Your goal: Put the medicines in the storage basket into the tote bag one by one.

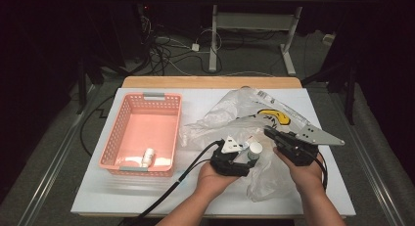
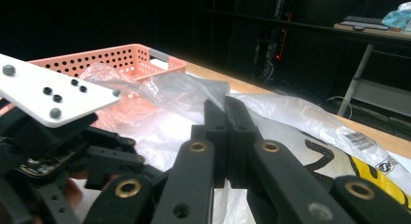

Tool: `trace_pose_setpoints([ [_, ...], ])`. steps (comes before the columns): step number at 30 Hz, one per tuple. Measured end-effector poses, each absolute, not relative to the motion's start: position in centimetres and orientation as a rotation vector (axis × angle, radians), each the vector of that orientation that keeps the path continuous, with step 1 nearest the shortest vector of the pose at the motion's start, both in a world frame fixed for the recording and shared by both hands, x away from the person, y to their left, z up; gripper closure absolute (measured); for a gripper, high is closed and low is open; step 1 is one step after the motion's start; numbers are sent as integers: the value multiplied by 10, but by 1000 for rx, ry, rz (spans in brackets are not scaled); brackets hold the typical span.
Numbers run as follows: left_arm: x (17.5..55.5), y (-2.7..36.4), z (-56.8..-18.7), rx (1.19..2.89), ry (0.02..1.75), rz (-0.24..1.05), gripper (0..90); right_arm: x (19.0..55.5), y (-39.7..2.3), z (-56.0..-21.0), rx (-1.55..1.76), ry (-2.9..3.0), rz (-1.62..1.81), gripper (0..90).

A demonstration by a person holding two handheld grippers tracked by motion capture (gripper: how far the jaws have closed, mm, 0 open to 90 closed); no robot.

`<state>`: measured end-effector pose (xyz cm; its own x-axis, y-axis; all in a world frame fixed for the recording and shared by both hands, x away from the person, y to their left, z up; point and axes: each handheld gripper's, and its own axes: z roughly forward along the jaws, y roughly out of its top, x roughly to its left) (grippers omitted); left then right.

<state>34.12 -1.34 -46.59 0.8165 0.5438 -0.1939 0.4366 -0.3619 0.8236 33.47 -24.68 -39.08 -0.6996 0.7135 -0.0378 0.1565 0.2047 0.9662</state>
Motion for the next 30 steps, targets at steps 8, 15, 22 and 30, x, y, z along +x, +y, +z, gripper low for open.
trace_pose_setpoints([
  [8,322,10,-456,1995,724,147,145,334,-246,-391,810,2003,1517,900],
  [15,309,34,-448,2005,733,150,0,334,-244,-391,803,2006,1512,900],
  [22,298,62,-437,1980,753,186,0,333,-245,-390,807,2003,1514,900],
  [30,286,102,-423,1951,793,256,0,333,-246,-391,809,2003,1510,900],
])
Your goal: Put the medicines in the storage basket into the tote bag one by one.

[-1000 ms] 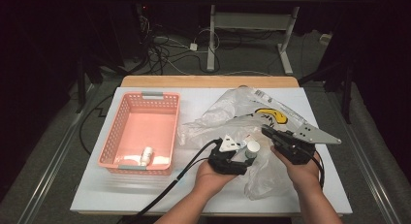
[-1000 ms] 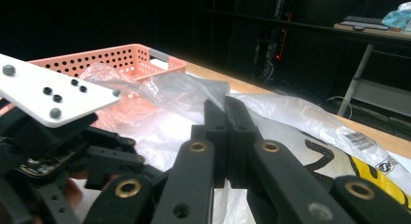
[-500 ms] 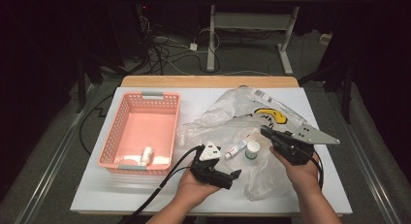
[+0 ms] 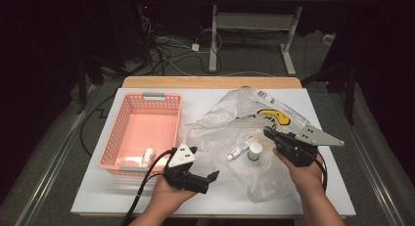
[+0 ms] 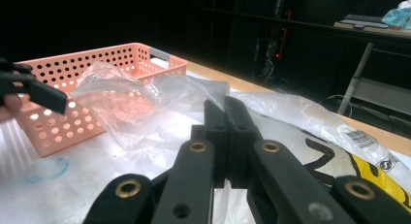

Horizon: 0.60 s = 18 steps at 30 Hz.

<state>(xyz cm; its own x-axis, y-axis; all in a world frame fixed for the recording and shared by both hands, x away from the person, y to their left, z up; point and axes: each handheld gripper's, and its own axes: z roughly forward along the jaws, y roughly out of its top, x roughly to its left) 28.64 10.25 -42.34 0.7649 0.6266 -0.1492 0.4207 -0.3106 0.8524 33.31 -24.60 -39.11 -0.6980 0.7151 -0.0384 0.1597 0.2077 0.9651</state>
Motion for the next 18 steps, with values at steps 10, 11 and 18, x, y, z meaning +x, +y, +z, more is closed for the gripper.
trace_pose_setpoints([
  [10,277,156,-425,1903,924,321,0,333,-247,-392,816,2000,1519,900],
  [11,277,160,-425,1894,939,321,0,333,-247,-392,822,1998,1520,900],
  [18,283,184,-421,1876,1008,376,0,334,-250,-393,828,1999,1516,900],
])
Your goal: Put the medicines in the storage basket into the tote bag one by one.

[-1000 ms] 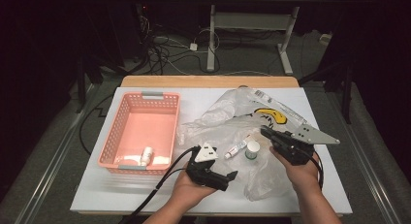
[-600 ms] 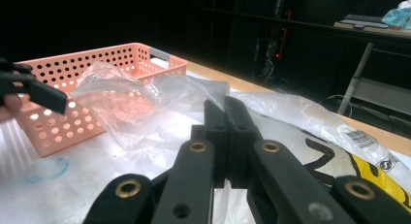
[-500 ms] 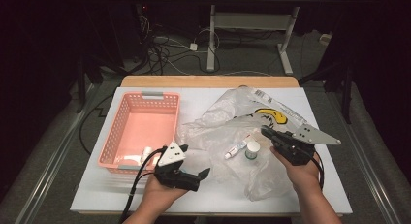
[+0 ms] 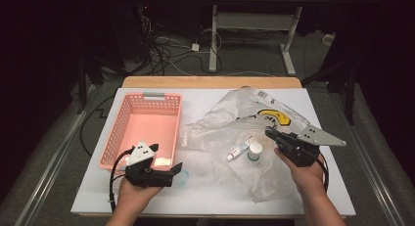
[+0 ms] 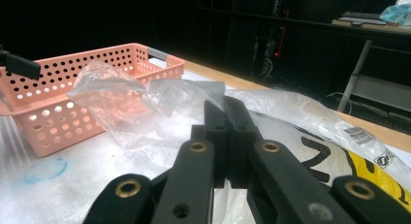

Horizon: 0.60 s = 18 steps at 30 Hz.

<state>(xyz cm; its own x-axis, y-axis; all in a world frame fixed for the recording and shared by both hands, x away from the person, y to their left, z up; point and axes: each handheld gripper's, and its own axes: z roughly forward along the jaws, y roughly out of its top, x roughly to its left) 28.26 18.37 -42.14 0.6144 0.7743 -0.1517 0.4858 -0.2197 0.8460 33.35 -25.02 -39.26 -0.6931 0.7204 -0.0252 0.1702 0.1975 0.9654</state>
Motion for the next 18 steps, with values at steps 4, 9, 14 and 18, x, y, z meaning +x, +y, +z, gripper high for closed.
trace_pose_setpoints([
  [4,286,197,-422,1869,1053,408,0,334,-249,-393,825,2002,1516,900],
  [9,290,216,-424,1855,1115,453,0,333,-249,-393,830,2001,1512,900],
  [14,294,233,-426,1837,1168,457,0,334,-250,-393,830,2000,1513,900],
  [18,296,243,-428,1845,1204,458,0,334,-251,-393,826,2002,1511,900],
])
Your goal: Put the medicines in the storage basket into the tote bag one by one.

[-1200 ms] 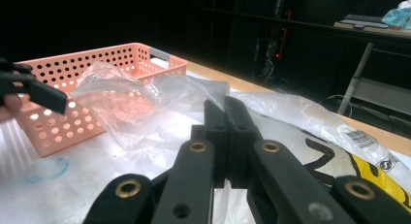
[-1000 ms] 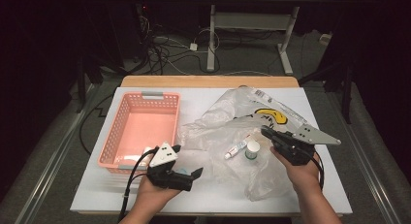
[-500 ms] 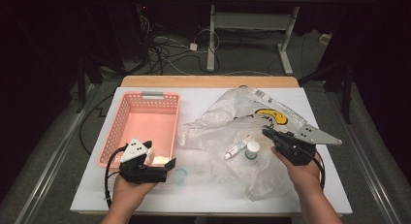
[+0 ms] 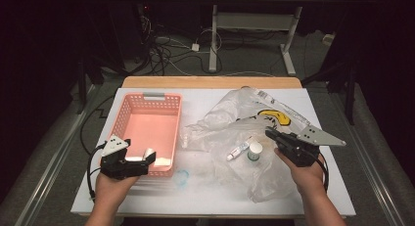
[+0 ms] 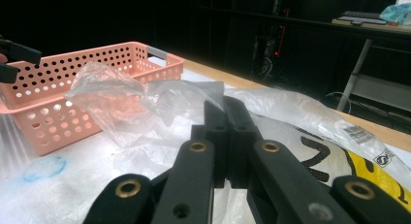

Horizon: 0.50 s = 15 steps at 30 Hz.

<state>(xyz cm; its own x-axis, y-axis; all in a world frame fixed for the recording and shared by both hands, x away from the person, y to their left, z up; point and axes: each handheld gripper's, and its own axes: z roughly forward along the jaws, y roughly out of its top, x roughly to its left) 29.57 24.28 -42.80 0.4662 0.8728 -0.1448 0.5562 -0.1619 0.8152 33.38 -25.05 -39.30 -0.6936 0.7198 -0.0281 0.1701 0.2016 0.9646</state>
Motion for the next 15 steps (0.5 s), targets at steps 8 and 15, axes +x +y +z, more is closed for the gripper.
trace_pose_setpoints([
  [8,299,246,-431,1842,1206,433,0,334,-250,-394,833,2002,1511,900],
  [15,306,239,-420,1842,1204,428,0,334,-249,-394,830,2006,1503,900],
])
